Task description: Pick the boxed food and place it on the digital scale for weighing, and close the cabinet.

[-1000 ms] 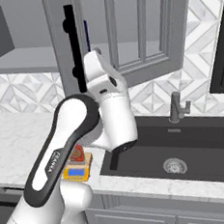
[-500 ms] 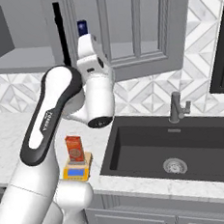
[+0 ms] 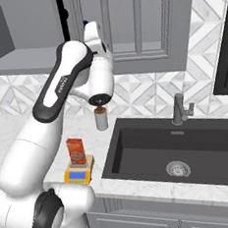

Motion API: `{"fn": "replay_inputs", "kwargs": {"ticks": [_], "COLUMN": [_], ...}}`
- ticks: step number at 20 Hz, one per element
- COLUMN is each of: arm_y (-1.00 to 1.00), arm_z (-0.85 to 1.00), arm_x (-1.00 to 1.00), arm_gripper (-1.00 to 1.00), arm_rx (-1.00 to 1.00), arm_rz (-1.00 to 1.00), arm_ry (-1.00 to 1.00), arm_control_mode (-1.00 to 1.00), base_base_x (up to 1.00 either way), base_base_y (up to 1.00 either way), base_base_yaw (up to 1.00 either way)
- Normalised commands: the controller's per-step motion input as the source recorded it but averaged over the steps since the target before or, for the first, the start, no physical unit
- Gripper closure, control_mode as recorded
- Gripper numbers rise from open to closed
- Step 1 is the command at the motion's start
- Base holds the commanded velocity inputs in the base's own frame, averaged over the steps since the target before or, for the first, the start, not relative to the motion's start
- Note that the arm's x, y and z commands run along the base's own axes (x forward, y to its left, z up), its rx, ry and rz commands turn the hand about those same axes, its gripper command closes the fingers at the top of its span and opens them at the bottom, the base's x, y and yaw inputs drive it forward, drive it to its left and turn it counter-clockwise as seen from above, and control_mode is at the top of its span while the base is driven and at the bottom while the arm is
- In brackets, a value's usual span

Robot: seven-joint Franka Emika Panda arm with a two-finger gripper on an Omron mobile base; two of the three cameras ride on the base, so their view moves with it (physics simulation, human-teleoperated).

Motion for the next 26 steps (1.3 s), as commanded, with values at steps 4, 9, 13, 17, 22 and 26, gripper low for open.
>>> {"fn": "replay_inputs", "kwargs": {"ticks": [4,9,13,17,22,26], "arm_y": [0.08,0.00,-0.01,-0.10,-0.02,0.00], "arm_z": [0.00,-0.14,-0.09,0.42,0.21,0.24], "arm_x": [0.86,0.92,0.29,-0.99,-1.00,-1.00], "arm_gripper": [-1.00,-1.00,-1.00,-1.00,-1.00,-1.00], "arm_rx": [0.00,0.00,0.00,0.00,-0.01,-0.14], "arm_rz": [0.00,0.00,0.00,0.03,0.03,-0.01], "arm_ry": [0.00,0.00,-0.07,-0.14,-0.03,-0.01], "arm_control_mode": [-1.00,-1.00,-1.00,-1.00,-1.00,-1.00], "base_base_x": [0.00,0.00,0.00,0.00,0.00,0.00], "base_base_y": [0.00,0.00,0.00,0.00,0.00,0.00], "base_base_yaw": [0.00,0.00,0.00,0.00,0.00,0.00]}}
